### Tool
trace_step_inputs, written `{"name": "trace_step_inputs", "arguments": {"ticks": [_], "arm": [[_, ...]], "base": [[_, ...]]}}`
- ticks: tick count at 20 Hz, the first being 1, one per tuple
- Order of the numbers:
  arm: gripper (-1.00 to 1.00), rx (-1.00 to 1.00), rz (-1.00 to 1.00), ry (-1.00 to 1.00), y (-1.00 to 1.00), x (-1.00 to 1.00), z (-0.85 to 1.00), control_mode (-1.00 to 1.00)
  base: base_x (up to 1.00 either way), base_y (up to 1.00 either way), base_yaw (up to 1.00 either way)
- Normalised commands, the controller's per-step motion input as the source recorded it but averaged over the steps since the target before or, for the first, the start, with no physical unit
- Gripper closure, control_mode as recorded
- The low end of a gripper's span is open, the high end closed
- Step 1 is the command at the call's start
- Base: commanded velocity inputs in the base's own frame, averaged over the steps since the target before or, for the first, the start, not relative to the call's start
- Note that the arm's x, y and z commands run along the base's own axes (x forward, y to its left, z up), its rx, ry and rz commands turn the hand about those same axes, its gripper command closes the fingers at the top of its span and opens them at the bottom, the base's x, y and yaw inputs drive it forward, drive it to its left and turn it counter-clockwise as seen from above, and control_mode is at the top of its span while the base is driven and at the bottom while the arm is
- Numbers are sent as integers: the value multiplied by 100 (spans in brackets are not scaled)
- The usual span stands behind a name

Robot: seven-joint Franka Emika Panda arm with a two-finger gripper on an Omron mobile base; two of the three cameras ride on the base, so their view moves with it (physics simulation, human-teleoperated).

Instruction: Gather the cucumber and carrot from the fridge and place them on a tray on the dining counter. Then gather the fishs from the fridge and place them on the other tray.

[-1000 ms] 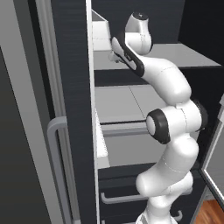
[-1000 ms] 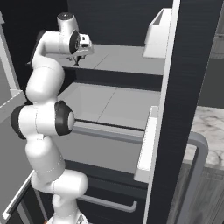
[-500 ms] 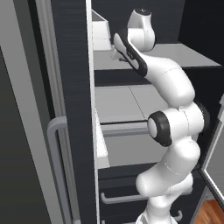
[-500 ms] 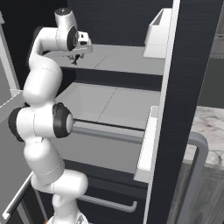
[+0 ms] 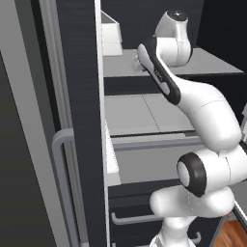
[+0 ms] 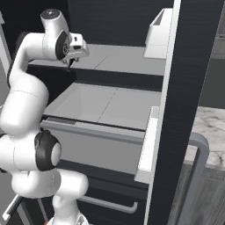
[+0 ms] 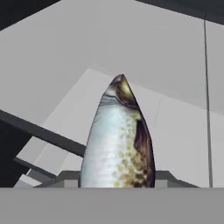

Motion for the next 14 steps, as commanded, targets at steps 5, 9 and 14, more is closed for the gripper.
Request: {"name": "trace_step_inputs", "arguments": {"ticks": [5, 9, 14], "arm": [[100, 0, -2, -13, -13, -100, 0, -100], [100, 0, -2, -11, -15, -100, 0, -100], [100, 0, -2, -8, -19, -100, 0, -100]], "base": [[0, 0, 0], [0, 0, 0], [0, 0, 0]]}}
